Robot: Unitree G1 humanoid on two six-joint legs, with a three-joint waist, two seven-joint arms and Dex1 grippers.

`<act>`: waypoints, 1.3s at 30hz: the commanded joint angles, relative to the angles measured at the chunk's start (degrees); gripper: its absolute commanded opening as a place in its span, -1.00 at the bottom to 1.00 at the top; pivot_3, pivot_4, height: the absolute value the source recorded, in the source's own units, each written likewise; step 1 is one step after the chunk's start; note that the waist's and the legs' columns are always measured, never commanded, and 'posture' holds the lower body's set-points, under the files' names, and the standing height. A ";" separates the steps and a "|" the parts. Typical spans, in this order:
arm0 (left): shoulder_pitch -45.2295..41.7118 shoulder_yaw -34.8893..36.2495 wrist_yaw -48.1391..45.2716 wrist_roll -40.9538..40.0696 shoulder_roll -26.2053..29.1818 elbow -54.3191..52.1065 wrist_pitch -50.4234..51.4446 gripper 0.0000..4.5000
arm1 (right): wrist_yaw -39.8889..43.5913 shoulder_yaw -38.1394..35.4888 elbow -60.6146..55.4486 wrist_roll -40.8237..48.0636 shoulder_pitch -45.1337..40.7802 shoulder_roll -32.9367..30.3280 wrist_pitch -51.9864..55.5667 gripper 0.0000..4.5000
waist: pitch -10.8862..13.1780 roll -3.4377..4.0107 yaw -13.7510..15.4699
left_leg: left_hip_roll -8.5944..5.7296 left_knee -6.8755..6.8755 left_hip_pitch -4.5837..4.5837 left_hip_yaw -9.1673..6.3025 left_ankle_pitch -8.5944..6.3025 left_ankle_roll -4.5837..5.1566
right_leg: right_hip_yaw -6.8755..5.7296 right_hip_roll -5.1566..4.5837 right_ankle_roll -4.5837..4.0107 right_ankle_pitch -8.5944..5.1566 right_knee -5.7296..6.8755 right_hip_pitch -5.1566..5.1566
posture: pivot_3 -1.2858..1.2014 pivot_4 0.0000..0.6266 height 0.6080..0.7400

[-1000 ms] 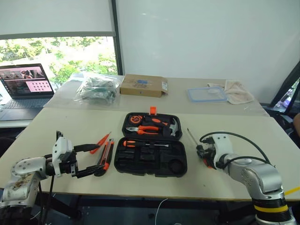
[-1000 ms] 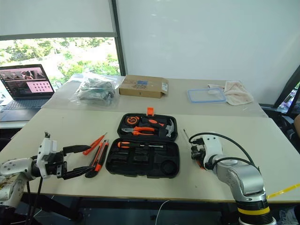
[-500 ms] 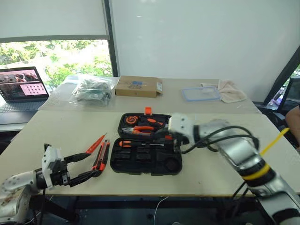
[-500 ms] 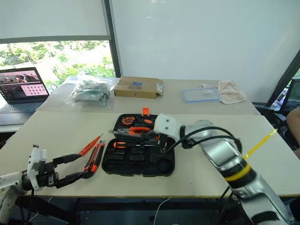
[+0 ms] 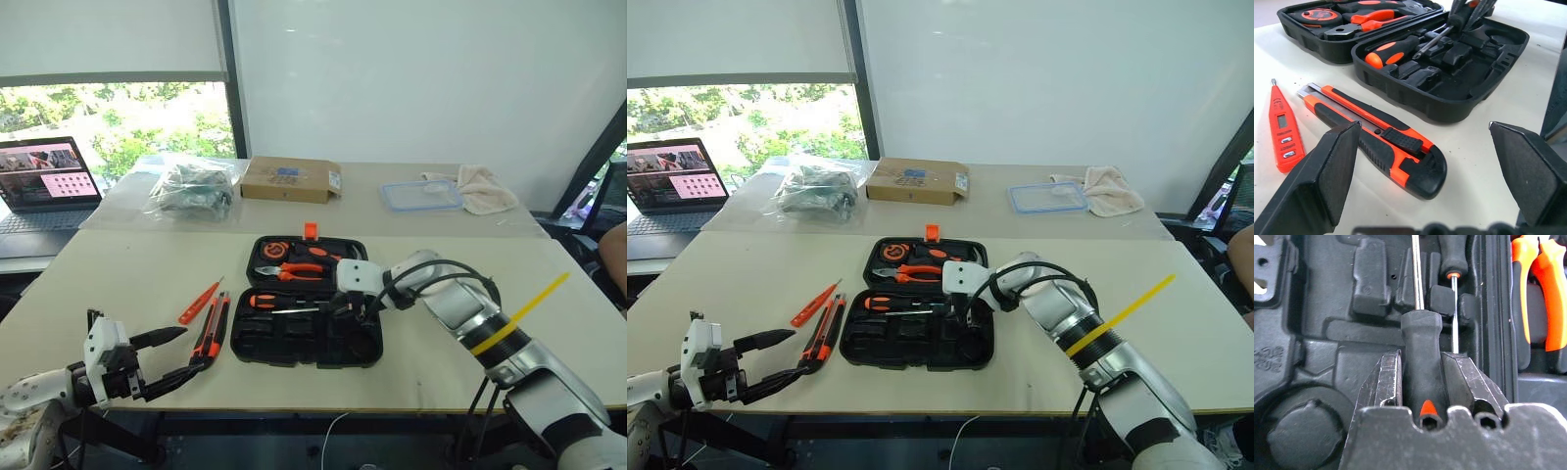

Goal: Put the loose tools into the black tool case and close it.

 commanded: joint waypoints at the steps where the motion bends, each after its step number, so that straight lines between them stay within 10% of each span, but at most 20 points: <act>1: 0.33 1.41 0.54 -0.83 0.65 -2.88 -0.07 1.00 | 0.25 -1.19 1.61 -1.22 -0.86 0.64 1.13 -0.58 | 0.00 0.00 0.04 | 0.00 0.00 0.01 0.00 0.00 0.00 | 0.00 0.00 0.00 0.00 0.02 0.00 | 0.03 -0.52 1.00; 21: -1.13 1.79 -2.38 0.46 0.46 3.52 -4.49 1.00 | 5.23 -0.99 2.29 -2.85 -0.24 -1.46 8.81 -0.58 | 0.00 0.01 0.33 | -0.04 0.00 0.02 -0.05 0.00 0.00 | -0.05 -0.05 0.00 0.00 0.00 0.05 | 0.03 -0.52 1.00; 22: -1.30 1.77 -2.86 0.58 0.46 4.58 -5.16 1.00 | 5.55 -1.67 1.49 -2.06 -0.28 -1.40 8.29 -0.13 | 0.00 0.01 0.35 | -0.04 0.00 0.02 -0.06 0.00 0.00 | -0.07 -0.05 -0.01 0.00 0.00 0.06 | 0.03 -0.52 1.00; 26: -1.93 1.66 -4.06 0.81 0.56 7.09 -6.85 1.00 | 6.25 -4.47 -0.22 -0.22 -1.65 -0.97 6.16 0.38 | 0.00 0.00 0.19 | -0.04 0.00 0.00 -0.04 -0.01 0.00 | -0.07 -0.06 0.00 0.00 -0.02 0.05 | 0.03 -0.52 1.00; 35: -2.58 1.13 -4.62 1.00 0.32 7.76 -7.13 1.00 | 13.81 -8.64 -4.35 5.59 -4.11 -3.02 7.79 0.38 | 0.01 0.02 -0.04 | 0.00 -0.03 -0.02 -0.02 -0.02 0.01 | -0.05 -0.02 -0.01 0.00 -0.01 -0.04 | 0.03 -0.52 1.00; 39: -2.65 0.74 -3.46 0.80 0.15 5.41 -5.99 1.00 | 9.85 -9.78 -4.21 5.30 -1.64 -0.77 5.66 -0.08 | 0.01 0.01 -0.01 | 0.00 -0.03 -0.02 -0.02 -0.03 0.02 | -0.05 -0.06 -0.01 0.00 -0.01 -0.03 | 0.03 -0.52 1.00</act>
